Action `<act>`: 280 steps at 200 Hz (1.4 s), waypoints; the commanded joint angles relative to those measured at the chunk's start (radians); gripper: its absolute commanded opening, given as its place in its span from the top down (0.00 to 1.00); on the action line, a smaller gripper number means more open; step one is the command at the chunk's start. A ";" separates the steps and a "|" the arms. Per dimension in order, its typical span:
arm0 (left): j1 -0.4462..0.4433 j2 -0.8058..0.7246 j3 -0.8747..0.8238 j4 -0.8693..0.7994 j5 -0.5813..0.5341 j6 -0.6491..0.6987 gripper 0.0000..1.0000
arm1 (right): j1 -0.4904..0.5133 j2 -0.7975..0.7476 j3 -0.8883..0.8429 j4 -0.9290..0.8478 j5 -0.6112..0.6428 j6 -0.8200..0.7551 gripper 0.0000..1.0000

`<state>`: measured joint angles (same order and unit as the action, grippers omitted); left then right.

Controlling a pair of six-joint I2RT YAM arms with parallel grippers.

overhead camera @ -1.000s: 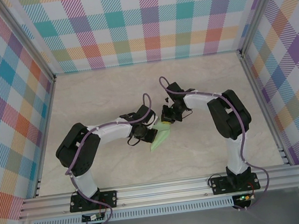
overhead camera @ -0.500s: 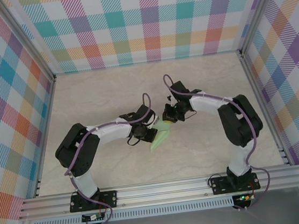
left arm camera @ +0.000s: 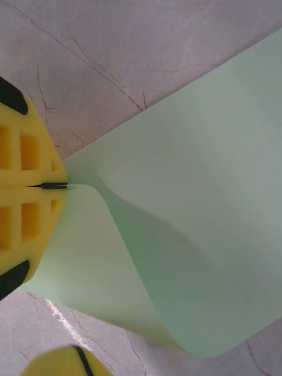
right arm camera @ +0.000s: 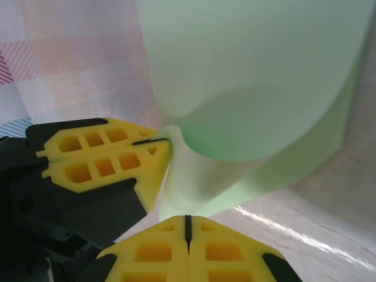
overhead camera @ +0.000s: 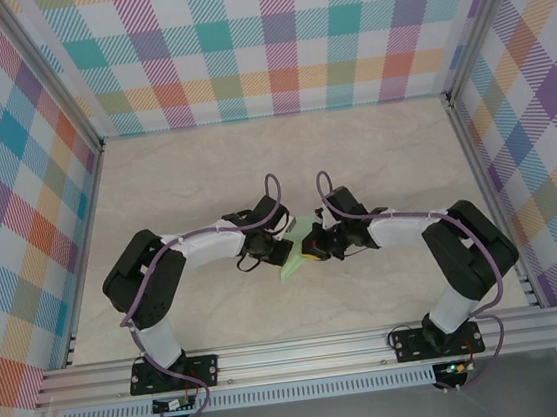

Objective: Fold a paper plane with a square sheet of paper (pick it up from the middle)
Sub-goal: Third fold the triangle at the center of the table.

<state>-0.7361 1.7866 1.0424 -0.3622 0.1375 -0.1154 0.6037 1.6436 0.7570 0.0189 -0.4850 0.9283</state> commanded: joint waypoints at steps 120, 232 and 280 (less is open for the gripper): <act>0.012 -0.012 0.011 0.001 0.010 0.005 0.95 | 0.030 0.072 0.022 0.049 0.002 0.024 0.96; 0.013 0.003 0.021 -0.011 0.014 0.014 0.95 | 0.039 0.087 -0.013 -0.073 0.115 0.025 0.96; 0.012 0.003 0.020 -0.017 0.013 0.019 0.95 | 0.048 0.026 0.014 -0.048 0.077 0.023 0.96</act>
<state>-0.7361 1.7866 1.0443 -0.3626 0.1490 -0.1108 0.6434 1.7206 0.7593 0.0238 -0.4149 0.9607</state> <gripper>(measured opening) 0.047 0.045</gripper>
